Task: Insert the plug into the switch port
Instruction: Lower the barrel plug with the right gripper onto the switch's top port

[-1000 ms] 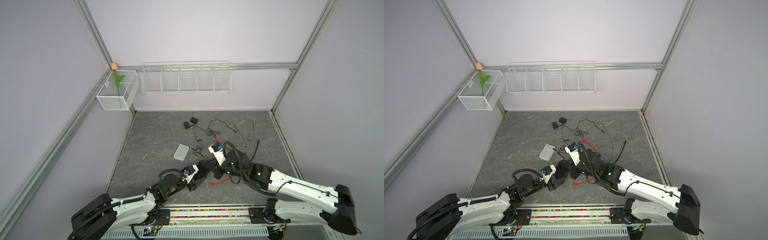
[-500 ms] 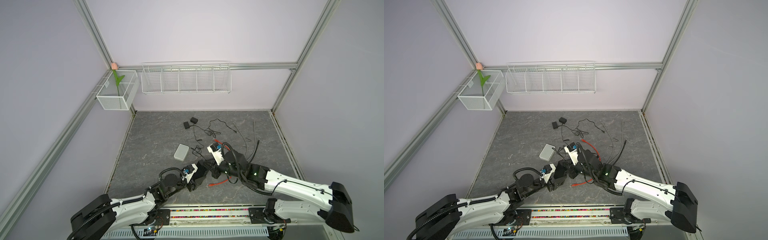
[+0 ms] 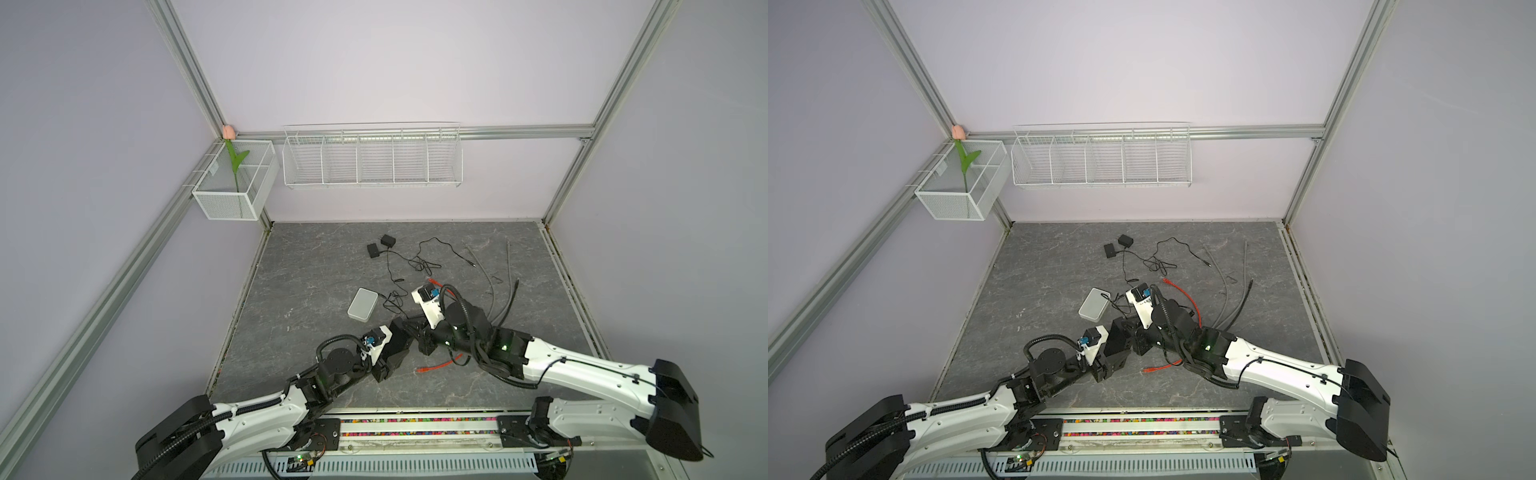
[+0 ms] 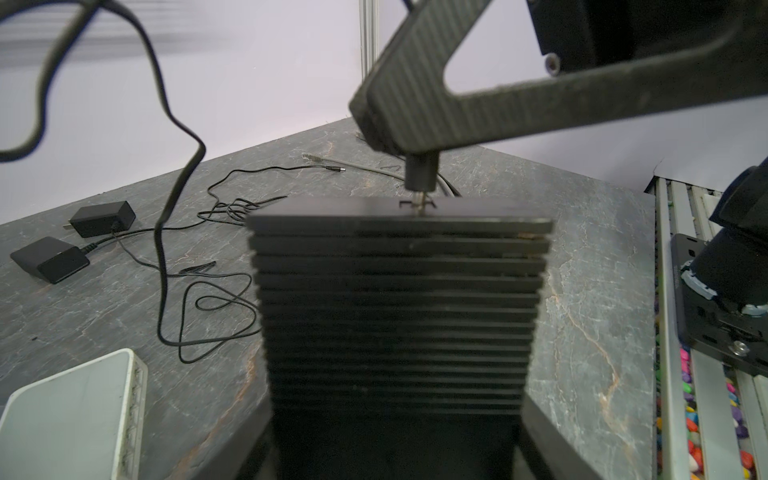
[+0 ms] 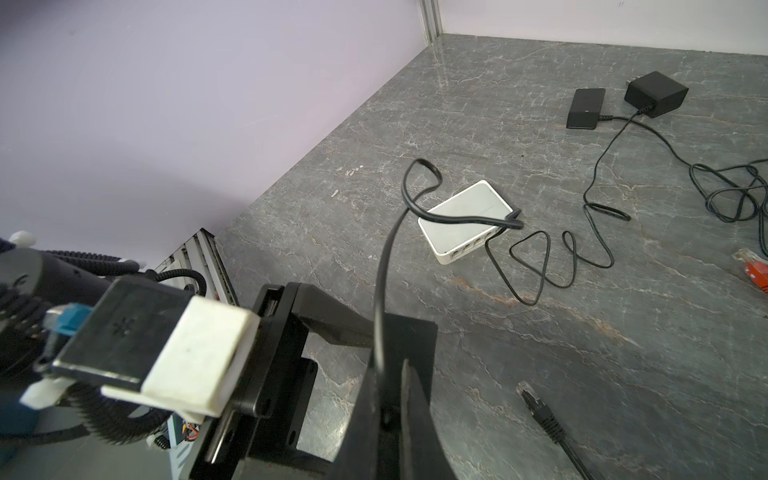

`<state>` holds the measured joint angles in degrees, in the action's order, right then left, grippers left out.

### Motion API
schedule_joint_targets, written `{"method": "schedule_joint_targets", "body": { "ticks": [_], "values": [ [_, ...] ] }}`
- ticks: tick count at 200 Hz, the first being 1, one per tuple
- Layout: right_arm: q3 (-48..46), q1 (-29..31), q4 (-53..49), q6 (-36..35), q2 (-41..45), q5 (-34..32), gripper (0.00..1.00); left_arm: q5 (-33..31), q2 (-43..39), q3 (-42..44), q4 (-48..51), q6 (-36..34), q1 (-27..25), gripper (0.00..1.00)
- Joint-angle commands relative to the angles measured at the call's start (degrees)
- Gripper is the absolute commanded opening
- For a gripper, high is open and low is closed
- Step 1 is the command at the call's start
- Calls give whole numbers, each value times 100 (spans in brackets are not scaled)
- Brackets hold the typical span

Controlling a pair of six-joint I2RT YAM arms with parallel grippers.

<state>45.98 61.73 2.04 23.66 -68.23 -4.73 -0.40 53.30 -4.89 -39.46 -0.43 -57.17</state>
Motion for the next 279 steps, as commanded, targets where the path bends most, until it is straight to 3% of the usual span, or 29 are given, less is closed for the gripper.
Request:
{"method": "schedule_joint_targets", "body": {
  "ticks": [1, 279],
  "values": [
    [-269, 144, -232, 195, -165, 214, 7, -104, -239, -345, -722, 68, -8, 0],
    [-326, 348, -2, 429, -863, 130, 7, -230, -1431, -495, -413, -91, -5, 0]
  ]
}}
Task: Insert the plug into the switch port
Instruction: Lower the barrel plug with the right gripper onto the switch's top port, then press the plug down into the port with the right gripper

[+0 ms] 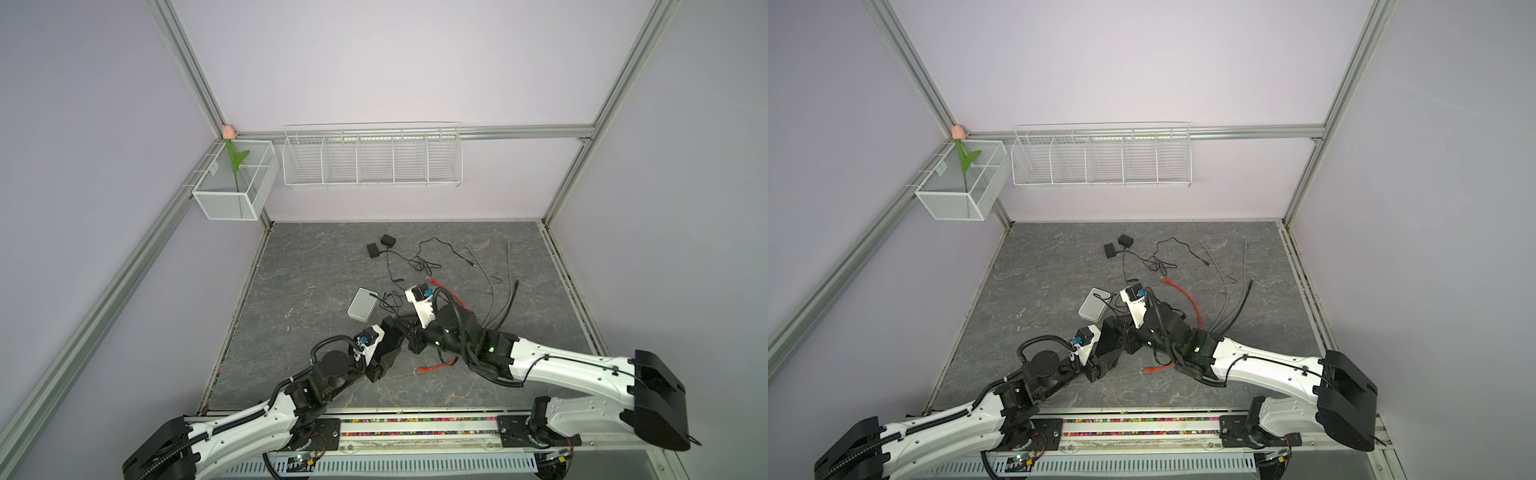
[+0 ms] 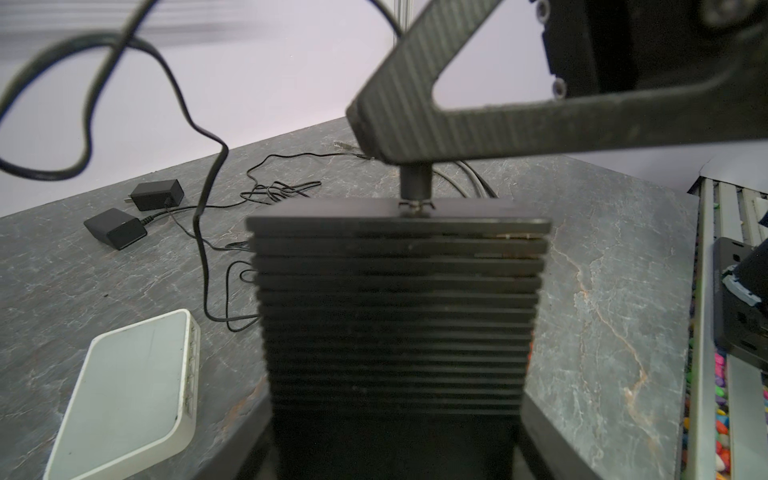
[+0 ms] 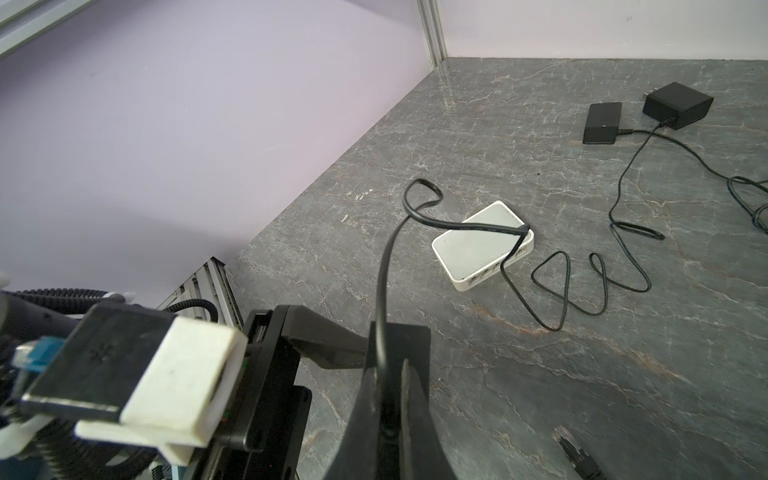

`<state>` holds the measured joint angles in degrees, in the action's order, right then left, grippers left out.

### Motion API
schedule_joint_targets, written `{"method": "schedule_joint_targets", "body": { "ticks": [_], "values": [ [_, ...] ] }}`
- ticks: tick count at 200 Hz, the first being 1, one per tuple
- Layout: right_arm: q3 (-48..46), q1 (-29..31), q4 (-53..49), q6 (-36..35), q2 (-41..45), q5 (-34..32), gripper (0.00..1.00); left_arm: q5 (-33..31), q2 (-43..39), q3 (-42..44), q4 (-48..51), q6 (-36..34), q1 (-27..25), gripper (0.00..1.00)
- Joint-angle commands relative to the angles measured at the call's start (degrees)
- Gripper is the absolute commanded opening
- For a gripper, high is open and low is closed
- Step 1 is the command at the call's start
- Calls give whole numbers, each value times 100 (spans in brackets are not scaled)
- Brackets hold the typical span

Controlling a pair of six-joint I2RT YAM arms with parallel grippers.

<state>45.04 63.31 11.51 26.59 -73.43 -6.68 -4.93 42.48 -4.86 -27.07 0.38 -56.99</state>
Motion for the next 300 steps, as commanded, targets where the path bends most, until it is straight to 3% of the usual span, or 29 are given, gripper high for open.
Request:
{"method": "schedule_joint_targets", "body": {
  "ticks": [1, 300],
  "values": [
    [-232, 186, -949, 141, -351, 325, 7, 222, -347, -498, -1652, -171, -23, 0],
    [-387, 475, -532, 222, -927, 454, 7, 290, -829, -603, -1974, -267, -26, 0]
  ]
}}
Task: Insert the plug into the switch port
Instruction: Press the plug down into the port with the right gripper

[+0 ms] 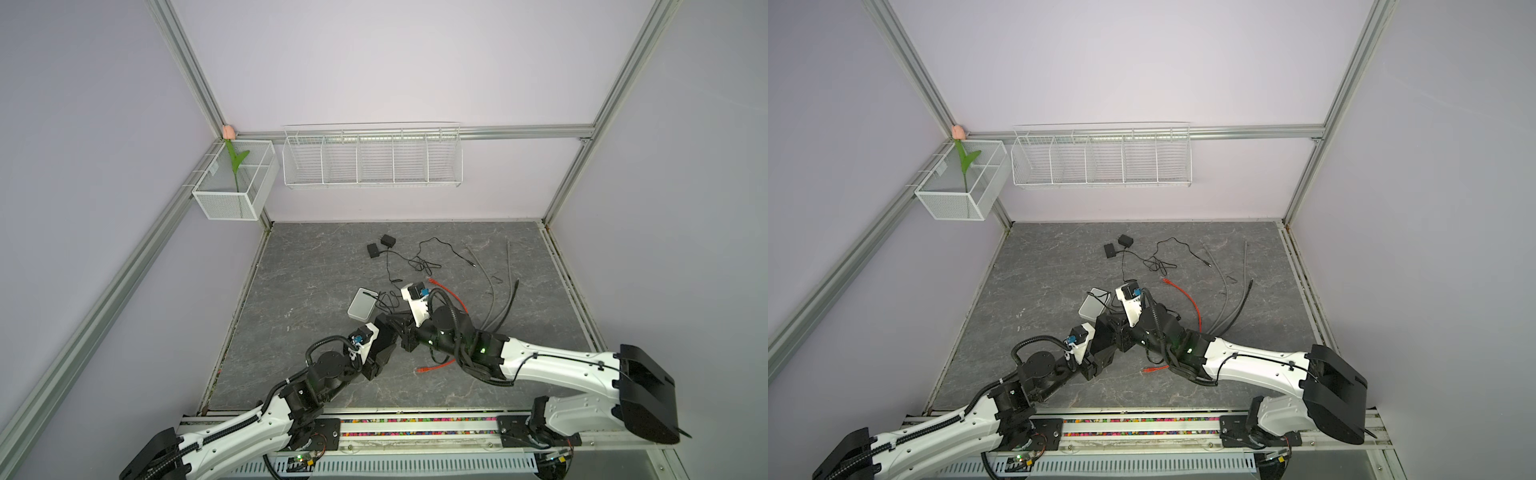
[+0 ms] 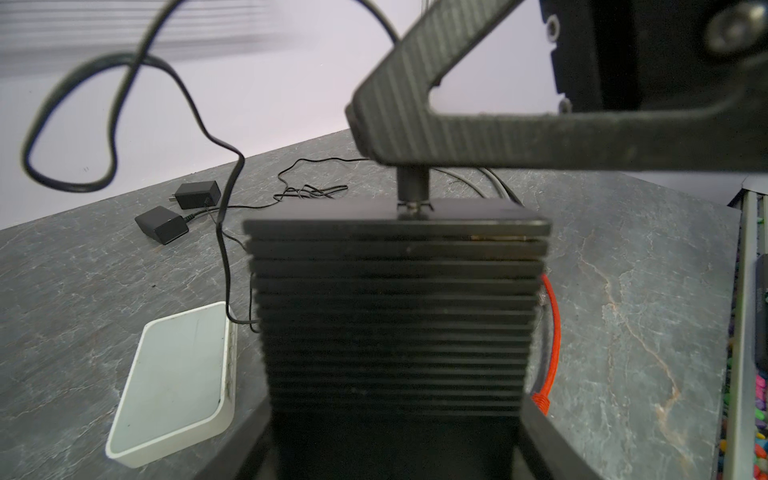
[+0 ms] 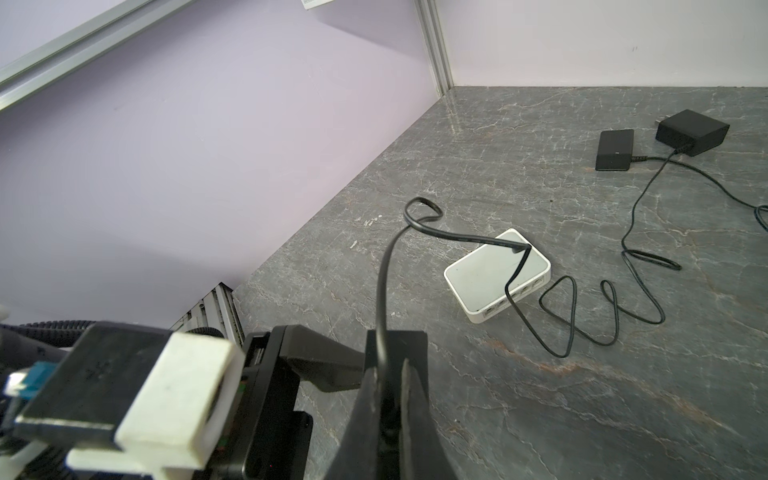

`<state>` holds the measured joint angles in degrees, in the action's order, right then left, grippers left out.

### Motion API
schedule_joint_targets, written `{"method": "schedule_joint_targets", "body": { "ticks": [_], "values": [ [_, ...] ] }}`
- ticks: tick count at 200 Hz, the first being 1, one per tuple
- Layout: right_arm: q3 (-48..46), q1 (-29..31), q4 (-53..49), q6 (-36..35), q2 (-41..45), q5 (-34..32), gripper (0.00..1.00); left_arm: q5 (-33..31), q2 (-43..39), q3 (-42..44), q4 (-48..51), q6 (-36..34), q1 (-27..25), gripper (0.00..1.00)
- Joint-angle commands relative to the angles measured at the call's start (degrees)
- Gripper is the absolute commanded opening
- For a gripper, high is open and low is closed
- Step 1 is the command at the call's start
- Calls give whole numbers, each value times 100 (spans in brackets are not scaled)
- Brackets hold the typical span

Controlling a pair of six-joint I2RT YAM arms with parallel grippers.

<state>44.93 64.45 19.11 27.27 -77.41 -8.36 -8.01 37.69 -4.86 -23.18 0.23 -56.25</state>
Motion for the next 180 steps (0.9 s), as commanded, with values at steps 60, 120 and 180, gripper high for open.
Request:
{"method": "schedule_joint_targets", "body": {
  "ticks": [60, 120, 180],
  "values": [
    [-369, 430, -1601, 402, -645, 379, 7, 660, -342, -792, -2490, -332, -98, 0],
    [-487, 463, -1519, 33, -629, 700, 7, 1039, -444, -887, -2389, -259, -98, 0],
    [-687, 425, -1331, -468, -497, 1235, 7, 1510, -712, -973, -2268, -152, -88, 0]
  ]
}}
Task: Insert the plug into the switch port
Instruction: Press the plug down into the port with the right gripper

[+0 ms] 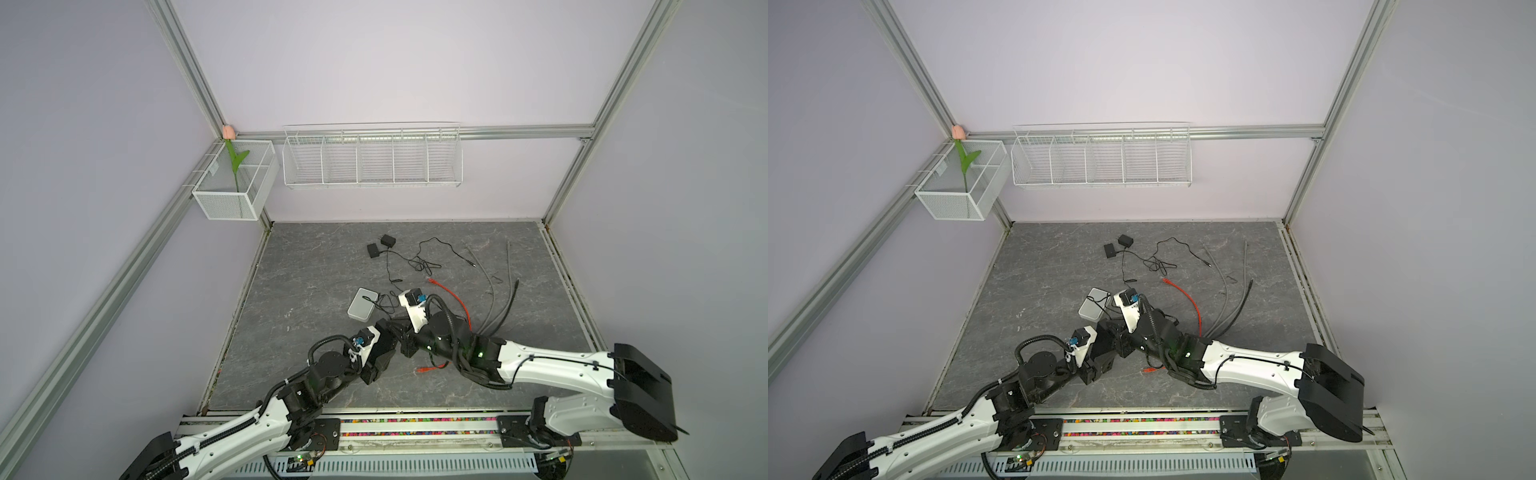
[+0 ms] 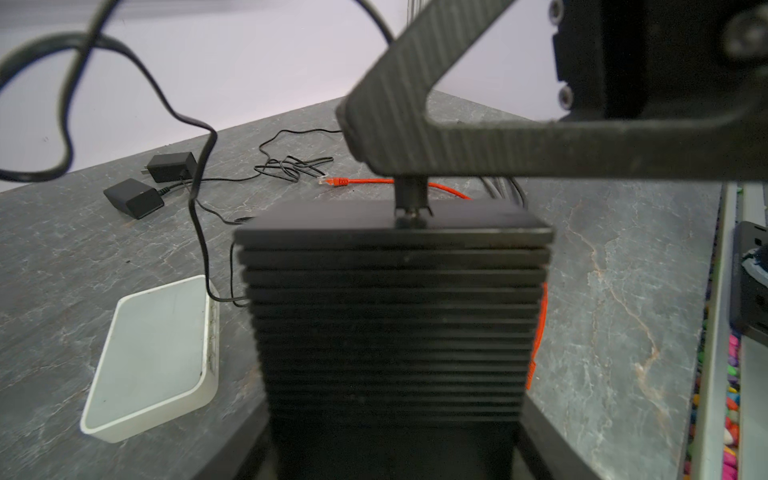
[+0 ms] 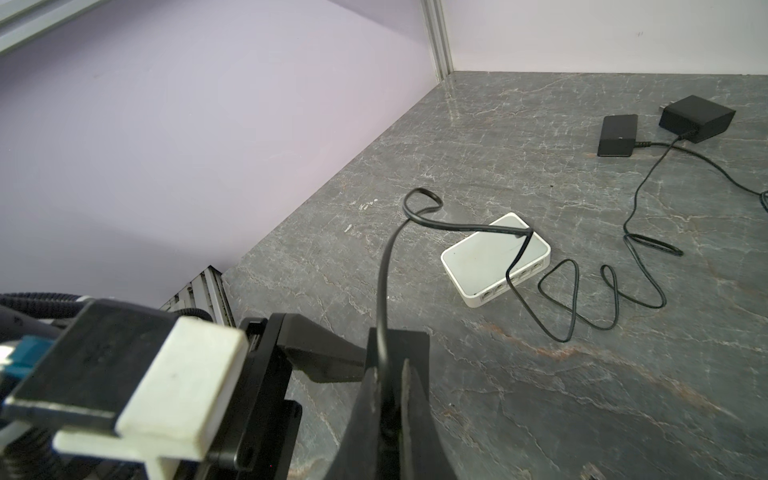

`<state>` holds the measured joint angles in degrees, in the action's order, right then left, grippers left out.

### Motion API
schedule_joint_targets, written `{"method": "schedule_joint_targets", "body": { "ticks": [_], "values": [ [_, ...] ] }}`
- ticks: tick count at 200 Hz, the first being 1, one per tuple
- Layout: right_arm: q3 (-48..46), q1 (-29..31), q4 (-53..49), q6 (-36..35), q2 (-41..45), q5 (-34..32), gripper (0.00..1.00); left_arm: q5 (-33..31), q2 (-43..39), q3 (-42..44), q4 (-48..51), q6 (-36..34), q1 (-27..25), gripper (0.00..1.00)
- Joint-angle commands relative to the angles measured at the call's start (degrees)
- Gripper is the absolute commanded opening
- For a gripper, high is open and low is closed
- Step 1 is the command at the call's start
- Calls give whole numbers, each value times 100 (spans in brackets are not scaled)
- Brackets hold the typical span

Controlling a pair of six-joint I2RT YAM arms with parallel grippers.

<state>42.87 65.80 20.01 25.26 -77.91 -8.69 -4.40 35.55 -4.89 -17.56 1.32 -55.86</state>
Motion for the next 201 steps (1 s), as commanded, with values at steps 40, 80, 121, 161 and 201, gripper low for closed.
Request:
{"method": "schedule_joint_targets", "body": {
  "ticks": [40, 80, 121, 161, 201],
  "values": [
    [-579, 251, -1344, -449, -352, 1434, 7, 1355, -735, -957, -2779, -256, -84, 0],
    [-571, 232, -1320, -531, -486, 1686, 7, 1451, -780, -847, -3046, -220, -22, 0],
    [-448, 233, -1655, -486, -684, 1624, 7, 1392, -781, -773, -3159, -307, 0, 0],
    [-440, 260, -1851, -419, -931, 1204, 7, 1295, -759, -742, -3219, -363, 12, 0],
    [-470, 297, -1869, -282, -1086, 962, 7, 1182, -783, -704, -3328, -377, 13, 0]
  ]
}}
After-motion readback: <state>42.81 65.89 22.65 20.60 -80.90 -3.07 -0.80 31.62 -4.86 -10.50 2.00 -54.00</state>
